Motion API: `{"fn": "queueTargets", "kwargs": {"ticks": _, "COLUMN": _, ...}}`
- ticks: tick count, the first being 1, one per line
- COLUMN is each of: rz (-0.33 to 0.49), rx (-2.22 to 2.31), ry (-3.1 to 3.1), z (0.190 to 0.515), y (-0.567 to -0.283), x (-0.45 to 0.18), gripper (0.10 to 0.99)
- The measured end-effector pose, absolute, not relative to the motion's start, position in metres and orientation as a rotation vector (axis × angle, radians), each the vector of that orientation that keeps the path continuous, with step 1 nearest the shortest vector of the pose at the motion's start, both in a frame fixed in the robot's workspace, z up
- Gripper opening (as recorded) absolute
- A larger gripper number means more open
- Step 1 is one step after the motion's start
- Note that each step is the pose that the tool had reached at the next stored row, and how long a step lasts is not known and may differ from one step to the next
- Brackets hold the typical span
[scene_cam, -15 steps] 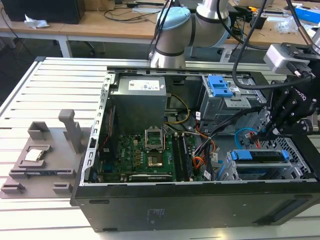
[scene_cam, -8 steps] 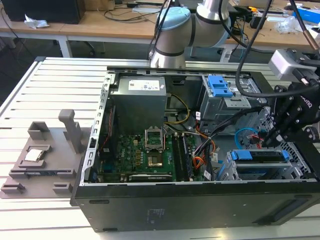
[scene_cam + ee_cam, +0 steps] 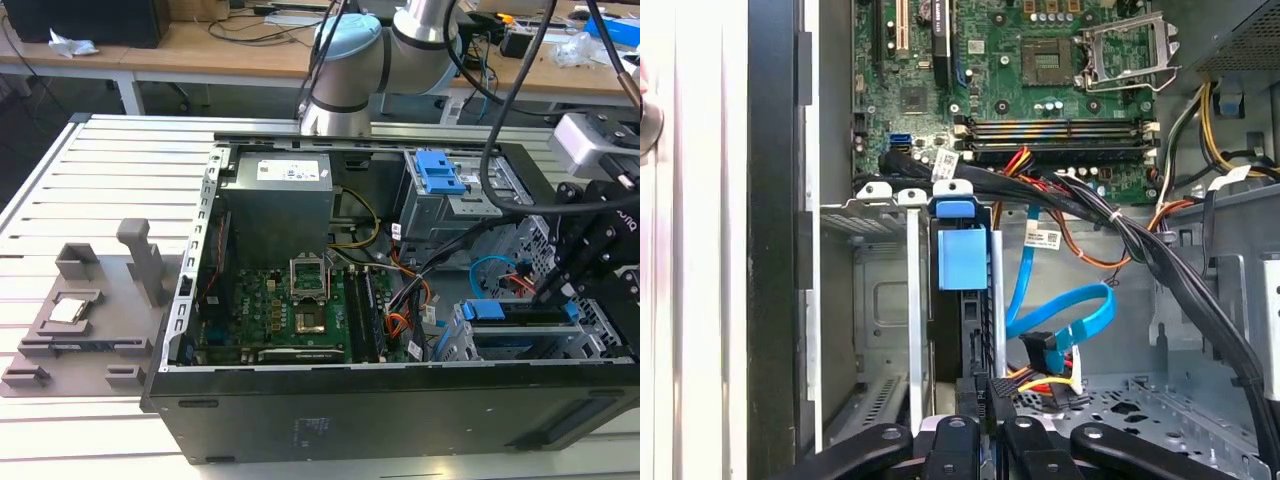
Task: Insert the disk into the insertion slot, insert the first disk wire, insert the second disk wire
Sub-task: 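Insert the first disk wire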
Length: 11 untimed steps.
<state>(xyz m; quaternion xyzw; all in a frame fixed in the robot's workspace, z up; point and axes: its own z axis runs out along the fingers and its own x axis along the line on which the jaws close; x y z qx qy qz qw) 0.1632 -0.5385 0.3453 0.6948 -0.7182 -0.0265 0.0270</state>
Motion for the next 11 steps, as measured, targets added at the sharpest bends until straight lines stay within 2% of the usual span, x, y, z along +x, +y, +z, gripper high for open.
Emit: {"fn": "queueTargets", "kwargs": {"ticks": 11, "rz": -0.082, "rx": 2.132, "ry": -2.232, "z": 0.3364, "y": -0.5373, "x": 0.1635, "gripper": 0.161}}
